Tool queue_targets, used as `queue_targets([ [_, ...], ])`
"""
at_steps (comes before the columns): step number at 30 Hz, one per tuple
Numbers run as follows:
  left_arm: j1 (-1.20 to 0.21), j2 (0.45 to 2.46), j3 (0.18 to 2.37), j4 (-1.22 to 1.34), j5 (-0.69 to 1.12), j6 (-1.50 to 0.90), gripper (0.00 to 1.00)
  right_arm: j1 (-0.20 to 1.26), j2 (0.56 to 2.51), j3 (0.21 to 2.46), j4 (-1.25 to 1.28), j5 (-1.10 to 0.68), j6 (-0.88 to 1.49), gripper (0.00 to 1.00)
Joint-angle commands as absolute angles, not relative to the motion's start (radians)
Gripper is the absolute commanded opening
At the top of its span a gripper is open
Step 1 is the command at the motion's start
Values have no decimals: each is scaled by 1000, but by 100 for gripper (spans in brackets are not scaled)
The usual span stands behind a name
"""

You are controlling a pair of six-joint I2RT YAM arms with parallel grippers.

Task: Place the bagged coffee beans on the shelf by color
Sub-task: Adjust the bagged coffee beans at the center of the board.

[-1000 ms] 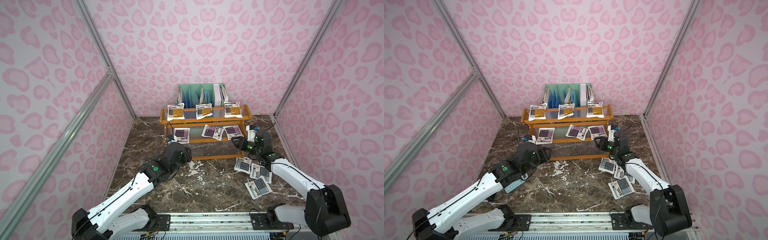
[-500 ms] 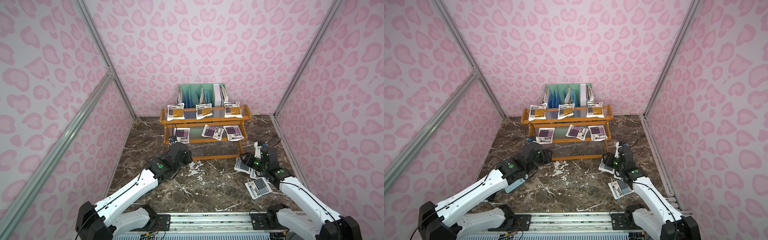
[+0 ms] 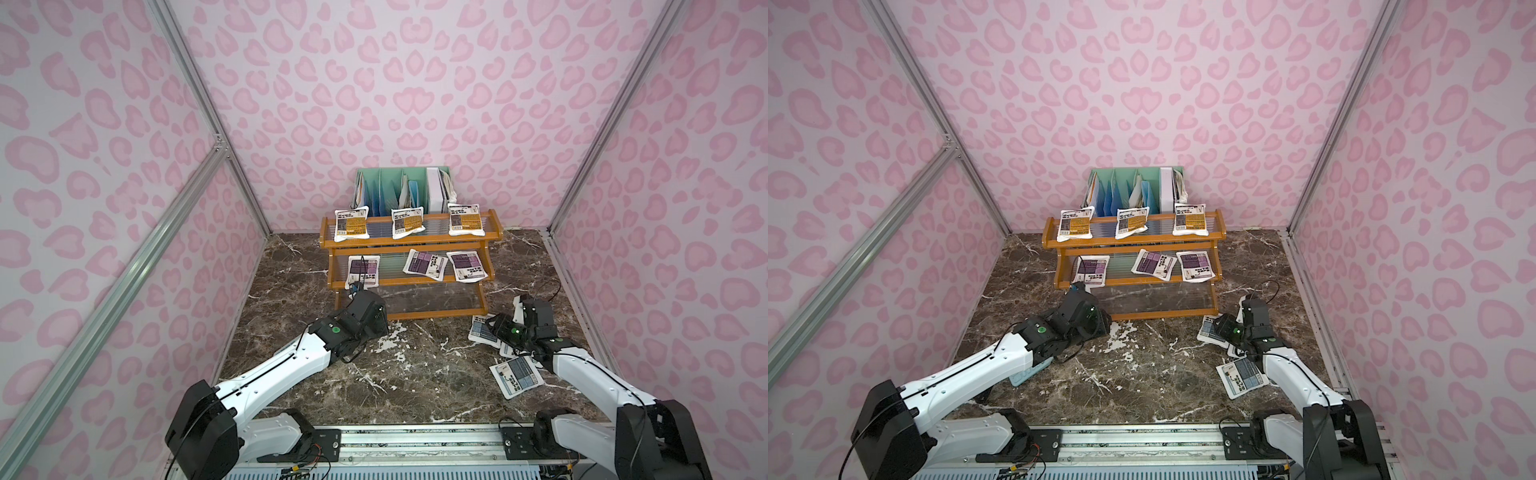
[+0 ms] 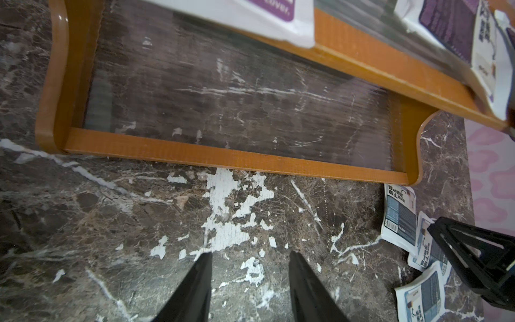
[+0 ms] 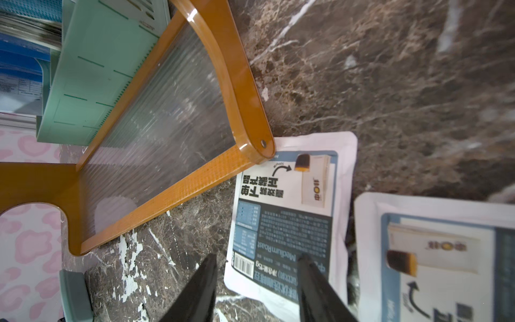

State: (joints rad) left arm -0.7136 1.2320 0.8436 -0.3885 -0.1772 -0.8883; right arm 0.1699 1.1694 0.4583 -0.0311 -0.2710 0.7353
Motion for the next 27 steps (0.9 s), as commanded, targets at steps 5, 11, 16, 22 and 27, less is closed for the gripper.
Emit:
queue_targets([
  [5,-703,1292,812,-287,-61,-867,50,172,1284,441,21,-330,660,48],
  [11,-685,1366,786,-164,74,-895,52,246,1295,410,-25,-340,673,47],
  [16,-684,1412,804,-134,135,-879,56,381,1267,381,-81,-324,719,47],
  [22,-684,1482,837,-119,213,-855,58,488,1270,382,-130,-327,730,47],
  [27,-689,1527,869,-128,260,-817,59,533,1250,421,-204,-365,673,47],
])
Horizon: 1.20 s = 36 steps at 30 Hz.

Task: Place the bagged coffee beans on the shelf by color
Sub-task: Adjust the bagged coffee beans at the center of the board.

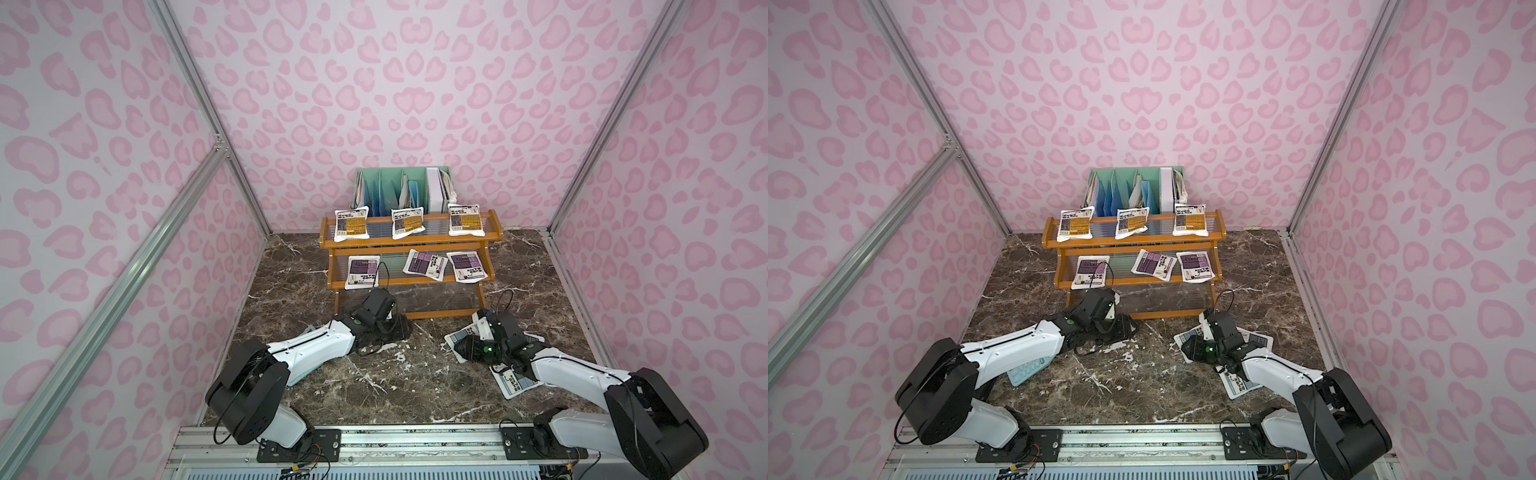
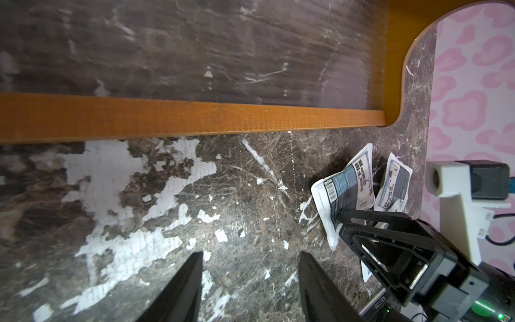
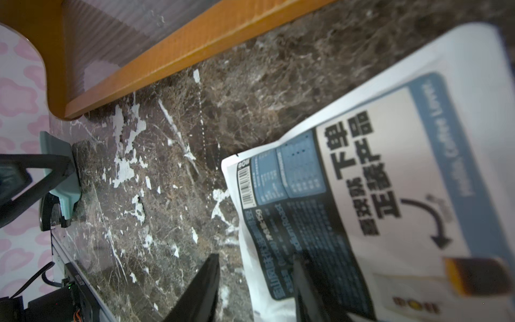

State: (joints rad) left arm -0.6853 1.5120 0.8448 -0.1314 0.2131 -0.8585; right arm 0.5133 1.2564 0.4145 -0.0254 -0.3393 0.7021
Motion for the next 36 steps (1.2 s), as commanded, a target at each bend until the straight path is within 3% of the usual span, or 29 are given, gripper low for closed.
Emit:
queue_targets([
  [1,-695,1538,885,-146,265,-800,59,543,1239,435,-222,-374,664,47],
  [9,-769,1643,1008,-216,266,-707,59,456,1084,496,-374,-273,669,48],
  [17,-815,1768,1121,-224,268,-661,58,286,1043,412,-285,-297,686,48],
  [23,-819,1828,1143,-142,230,-673,61,224,1104,422,-230,-296,643,48],
  [36,-820,1975,1172,-40,387,-659,62,220,1297,467,-174,-324,533,46],
])
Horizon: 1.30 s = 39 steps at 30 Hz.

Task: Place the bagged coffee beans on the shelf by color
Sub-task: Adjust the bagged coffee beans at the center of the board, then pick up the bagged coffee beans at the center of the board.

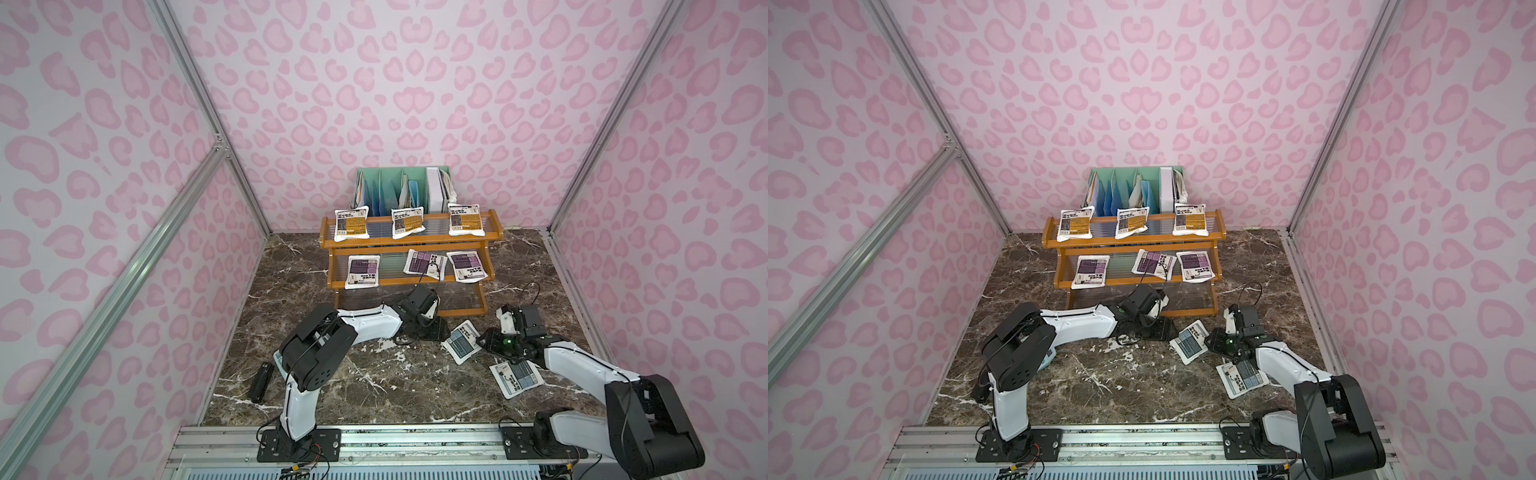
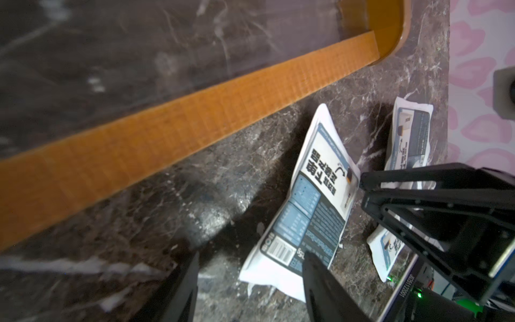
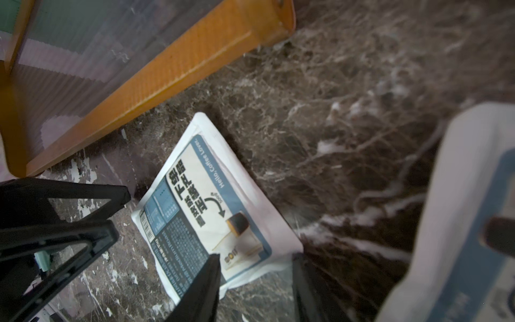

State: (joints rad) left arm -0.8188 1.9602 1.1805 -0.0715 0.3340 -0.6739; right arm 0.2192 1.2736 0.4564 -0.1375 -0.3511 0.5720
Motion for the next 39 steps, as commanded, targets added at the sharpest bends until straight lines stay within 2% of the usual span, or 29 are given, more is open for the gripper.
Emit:
queue_targets([
  [1,-819,1981,1169,-37,393,-661,61,219,1311,477,-175,-322,526,46],
  [4,-819,1984,1146,-11,405,-675,59,220,1344,500,-170,-325,517,46],
  [9,-820,1972,1110,60,447,-692,46,222,1374,531,-146,-338,536,45],
  [16,-819,1968,1094,83,472,-698,48,308,1406,586,-100,-327,597,44],
  [19,-820,1973,1085,90,476,-706,46,358,1417,591,-72,-318,638,44],
  [22,-819,1983,1090,86,484,-706,35,389,1417,584,-46,-313,671,44],
  [27,-819,1979,1091,78,483,-702,2,415,1392,569,-34,-300,693,44],
  [33,-819,1921,1066,36,424,-682,0,422,1318,567,-54,-288,666,45],
  [39,-815,1706,964,-35,257,-668,0,422,1191,546,-58,-319,637,51],
])
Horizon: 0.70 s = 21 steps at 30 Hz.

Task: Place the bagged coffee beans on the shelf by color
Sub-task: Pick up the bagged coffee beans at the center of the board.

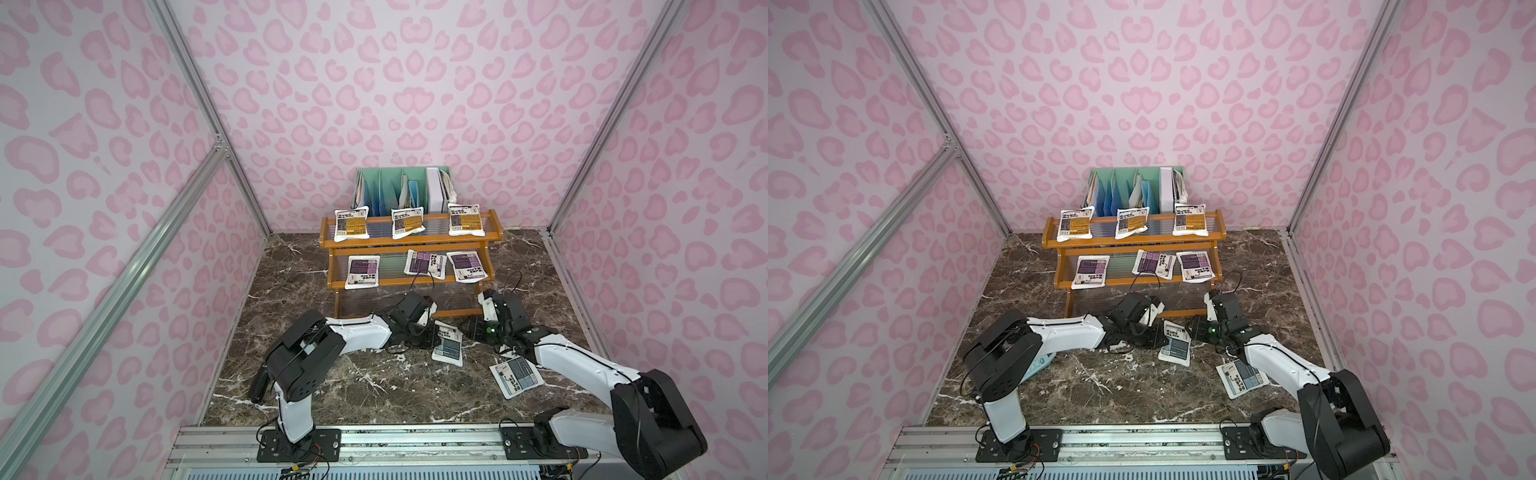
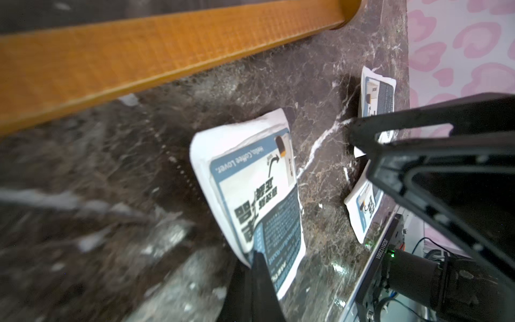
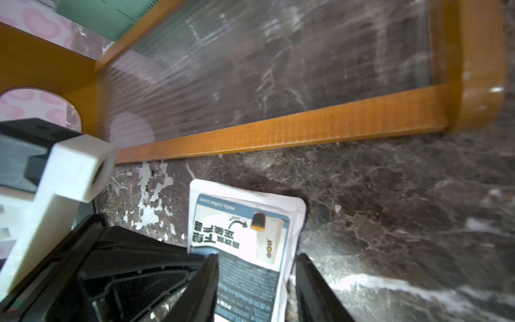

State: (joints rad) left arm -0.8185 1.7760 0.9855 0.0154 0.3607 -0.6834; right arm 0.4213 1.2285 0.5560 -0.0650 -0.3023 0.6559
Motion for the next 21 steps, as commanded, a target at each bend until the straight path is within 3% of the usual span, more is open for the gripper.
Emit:
queue_targets([
  [1,-809,1665,949,-40,238,-678,0,421,1171,535,-37,-341,639,52],
  [8,-726,1485,821,122,182,-891,0,424,1080,460,206,-472,720,56],
  [13,-699,1478,819,267,232,-1013,0,455,1081,438,379,-502,779,56],
  [21,-689,1514,771,465,279,-1169,0,543,1190,478,441,-483,793,56],
])
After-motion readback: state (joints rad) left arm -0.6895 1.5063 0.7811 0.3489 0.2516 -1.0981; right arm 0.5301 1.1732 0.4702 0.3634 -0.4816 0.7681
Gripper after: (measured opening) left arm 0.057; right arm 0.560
